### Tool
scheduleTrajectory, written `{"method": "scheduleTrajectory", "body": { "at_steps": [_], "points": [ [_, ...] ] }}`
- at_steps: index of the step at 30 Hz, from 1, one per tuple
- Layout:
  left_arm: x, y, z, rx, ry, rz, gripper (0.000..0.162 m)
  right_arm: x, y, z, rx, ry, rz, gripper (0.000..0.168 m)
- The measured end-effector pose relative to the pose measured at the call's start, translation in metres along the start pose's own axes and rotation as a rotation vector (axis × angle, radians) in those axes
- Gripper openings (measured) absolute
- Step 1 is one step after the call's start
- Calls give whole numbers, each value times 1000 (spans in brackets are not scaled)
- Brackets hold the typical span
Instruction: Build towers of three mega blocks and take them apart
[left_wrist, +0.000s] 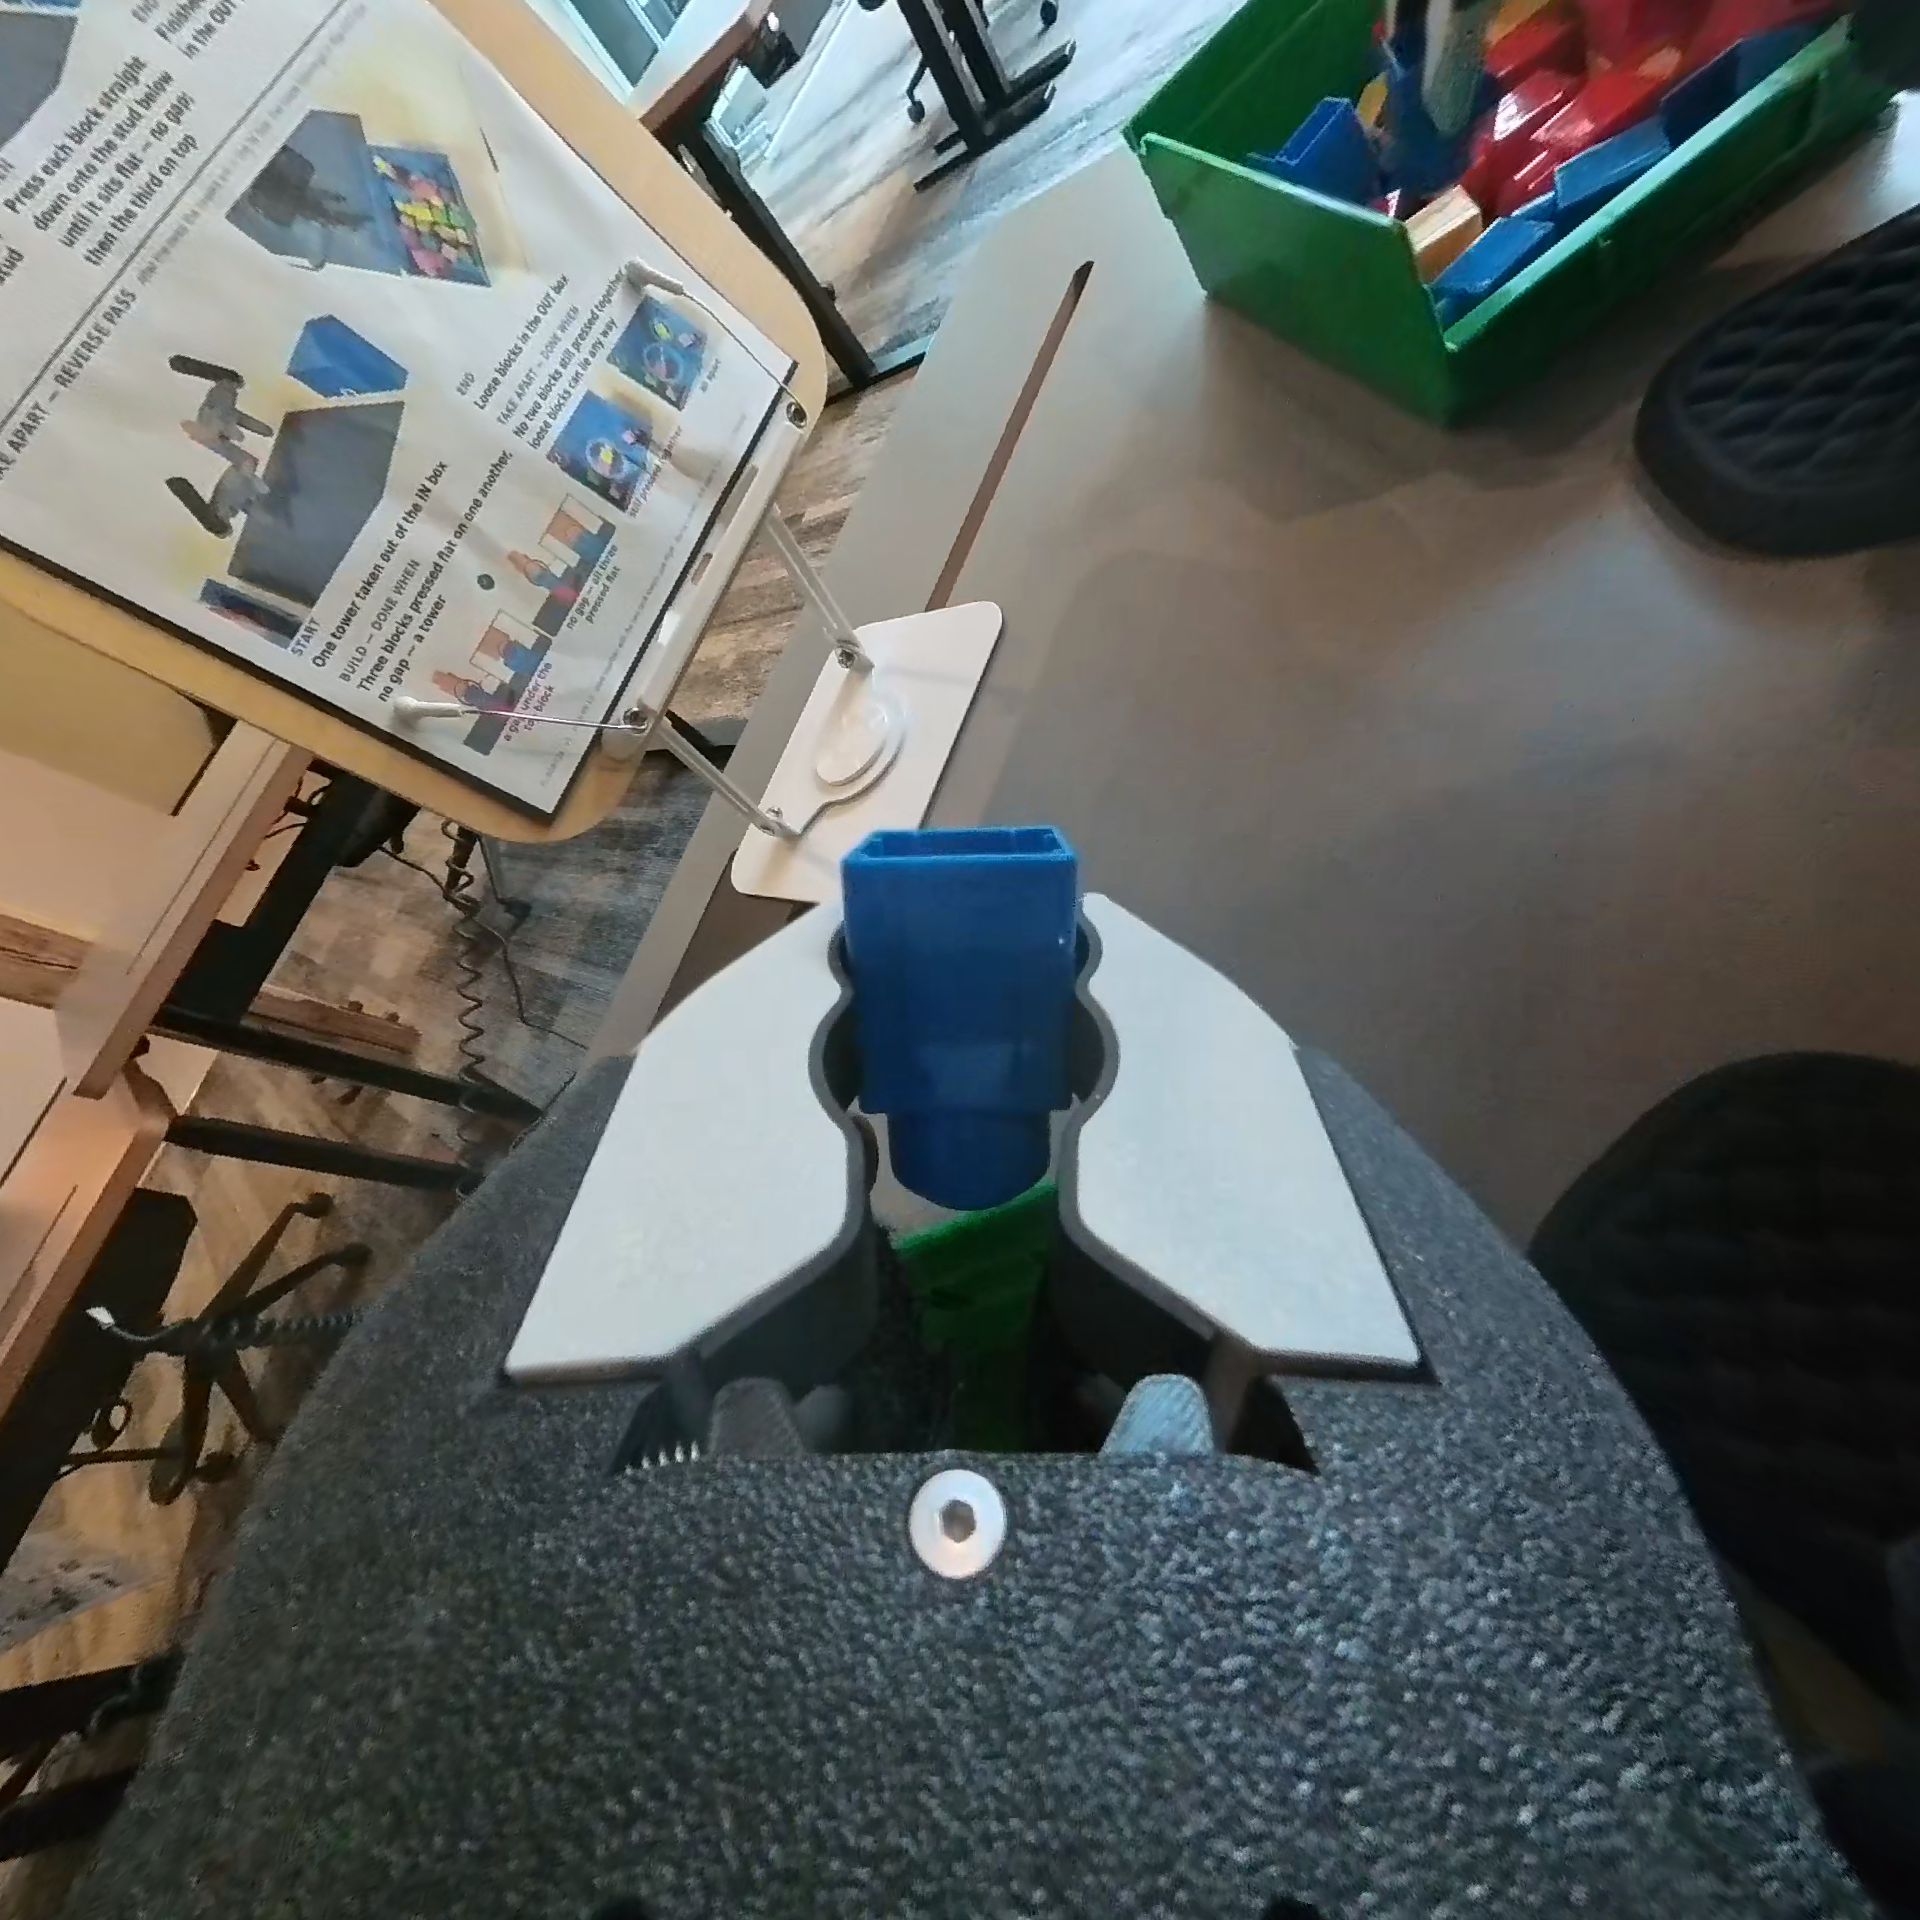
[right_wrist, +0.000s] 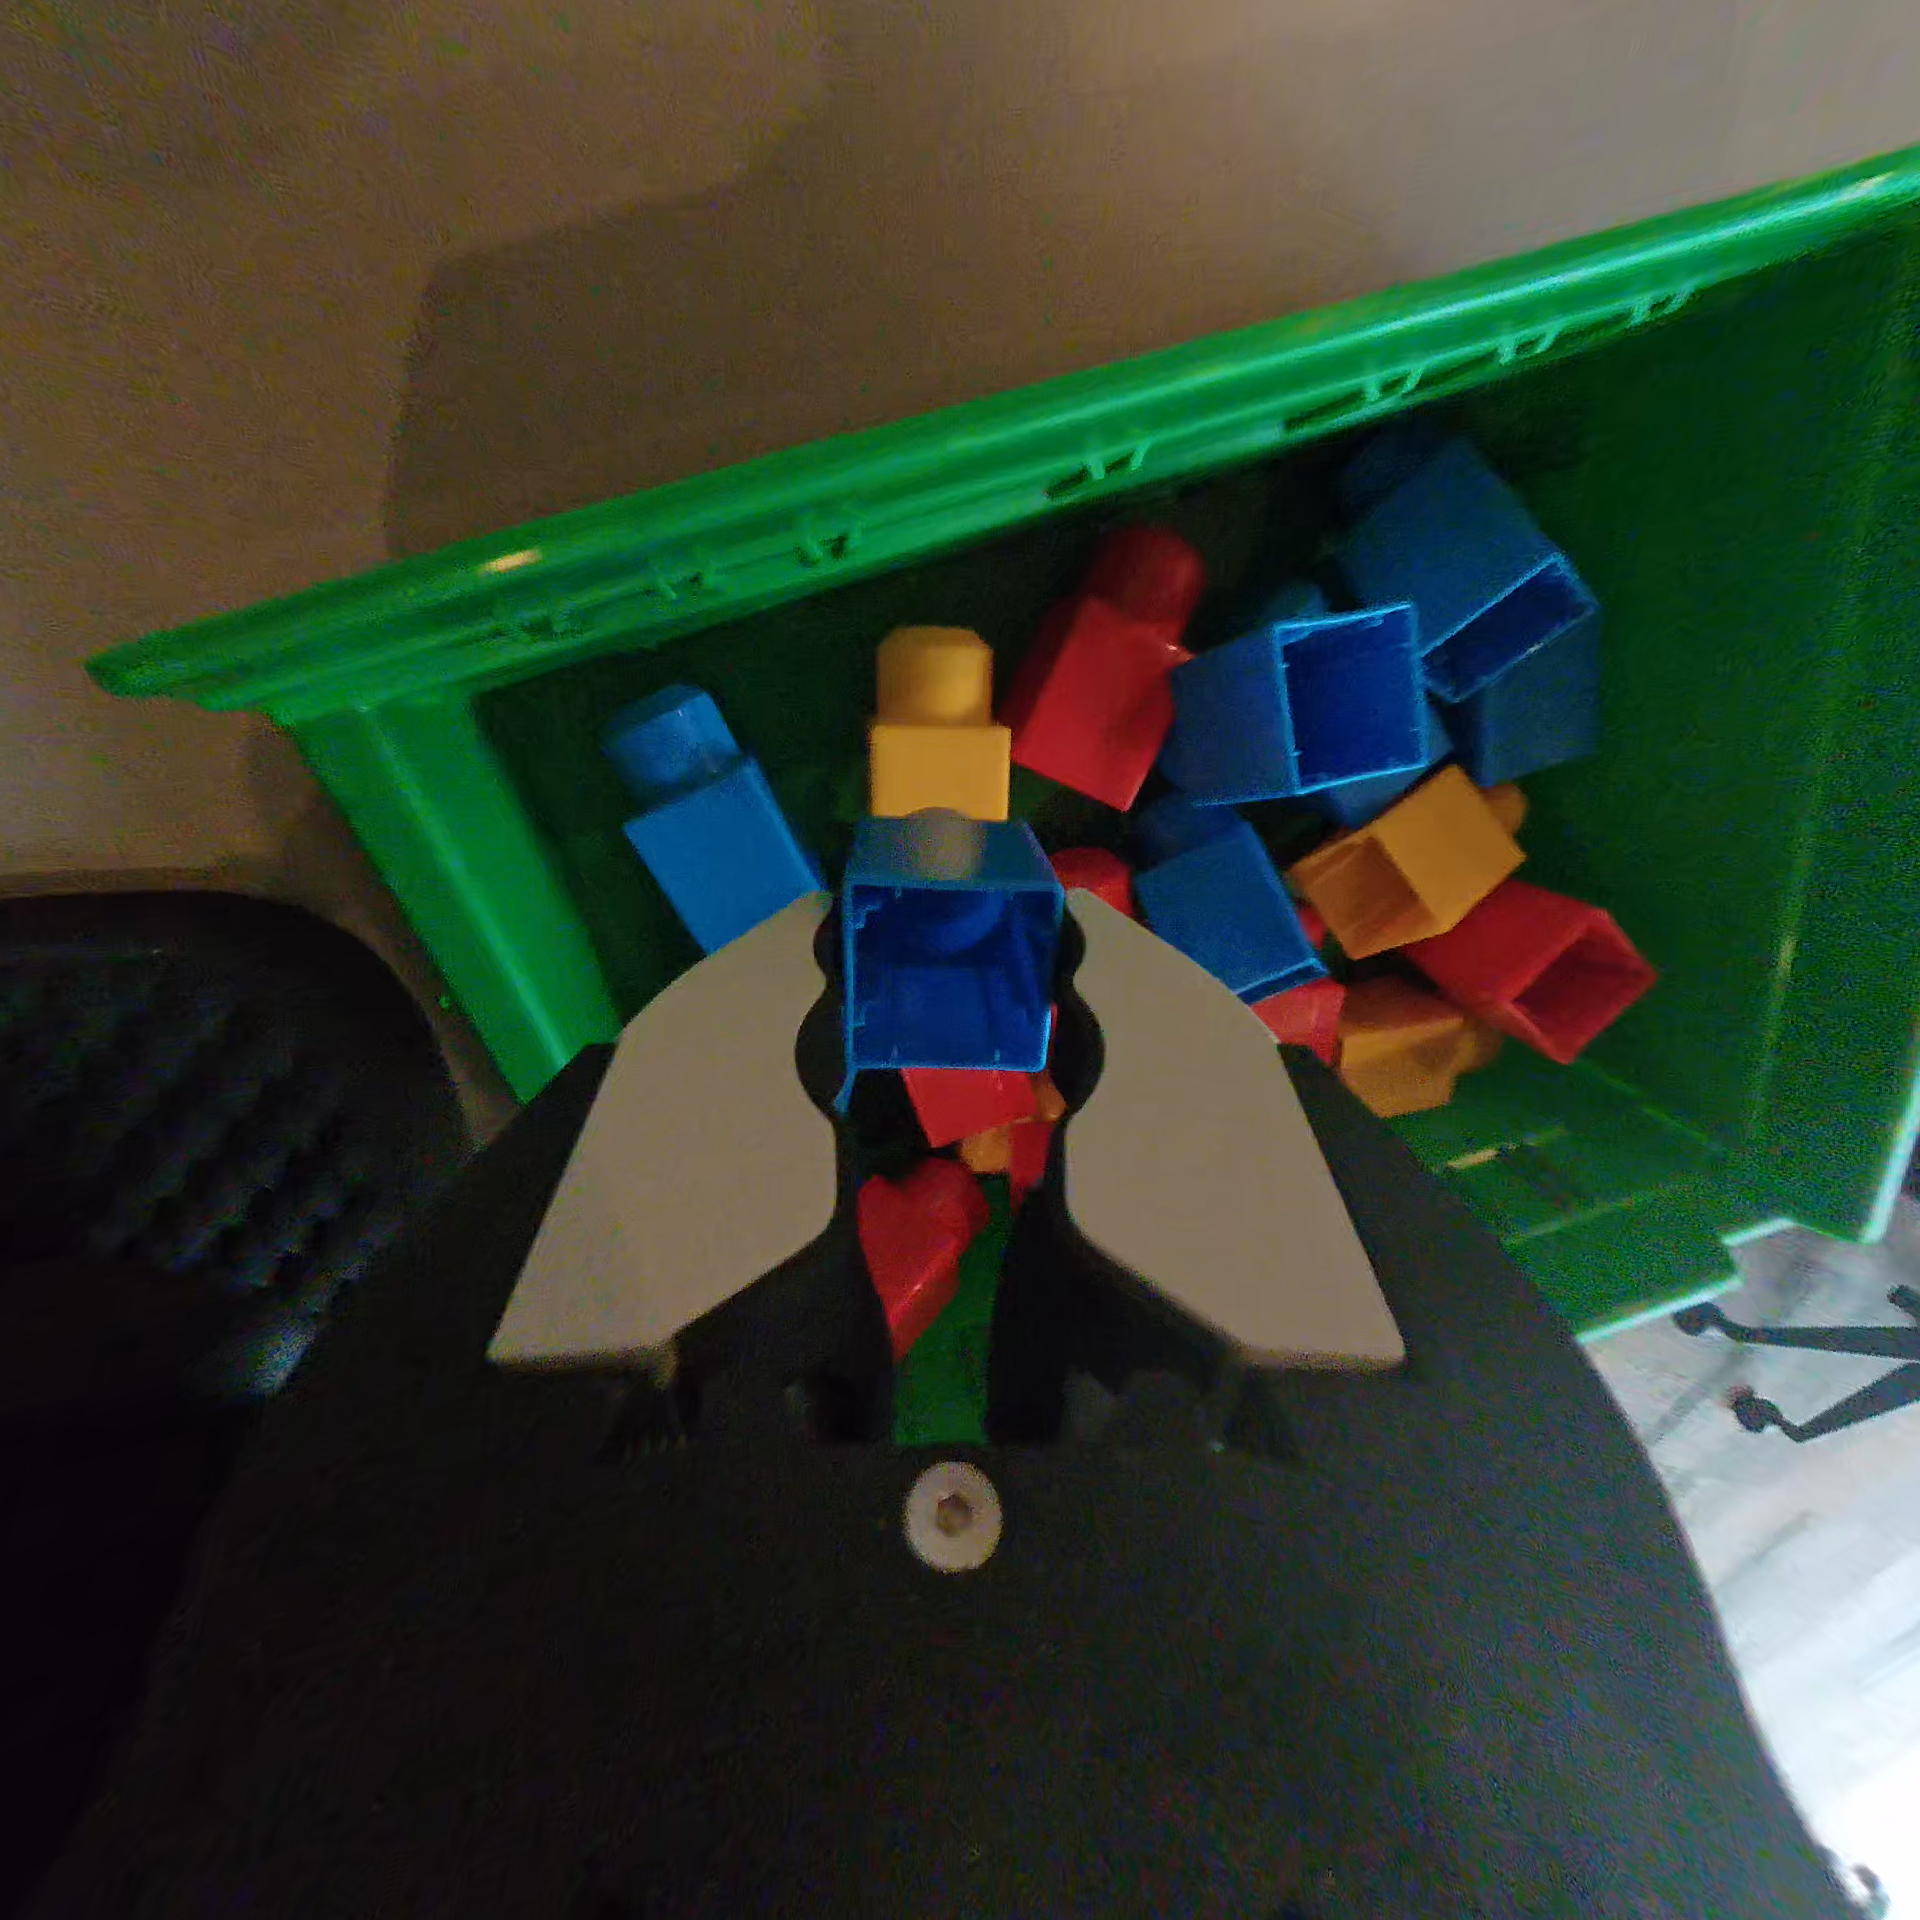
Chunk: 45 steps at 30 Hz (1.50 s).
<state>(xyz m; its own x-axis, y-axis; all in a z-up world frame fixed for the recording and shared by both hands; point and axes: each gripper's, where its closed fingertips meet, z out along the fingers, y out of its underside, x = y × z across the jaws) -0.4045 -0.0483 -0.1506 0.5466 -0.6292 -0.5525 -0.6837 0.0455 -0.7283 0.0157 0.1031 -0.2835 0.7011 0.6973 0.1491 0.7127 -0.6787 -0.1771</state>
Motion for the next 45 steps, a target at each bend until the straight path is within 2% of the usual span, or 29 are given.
{"method": "scheduleTrajectory", "body": {
  "at_steps": [5,21,25,30,34,37,39,42,45],
  "points": [
    [-1,2,0,-7,-6,-2,36,-4,4,10,-32,-64,30,37],
    [-1,3,2,-12,-3,-1,36,-6,7,15,-7,-126,76,37],
    [1,2,6,-16,8,3,36,-2,5,11,13,-114,110,54],
    [3,-1,10,-14,20,14,36,8,-10,-14,124,5,93,58],
    [3,-4,13,1,29,14,36,8,-38,-57,298,171,-38,59],
    [4,-5,14,-1,30,18,36,-29,-87,-103,563,208,-222,58],
    [4,-6,13,4,31,20,36,-75,-124,-137,776,168,-377,56],
    [5,-9,13,14,34,25,36,-176,-162,-182,1072,-36,-645,53],
    [7,-13,15,25,46,35,36,-279,-166,-205,1255,-326,-912,51]
  ]
}}
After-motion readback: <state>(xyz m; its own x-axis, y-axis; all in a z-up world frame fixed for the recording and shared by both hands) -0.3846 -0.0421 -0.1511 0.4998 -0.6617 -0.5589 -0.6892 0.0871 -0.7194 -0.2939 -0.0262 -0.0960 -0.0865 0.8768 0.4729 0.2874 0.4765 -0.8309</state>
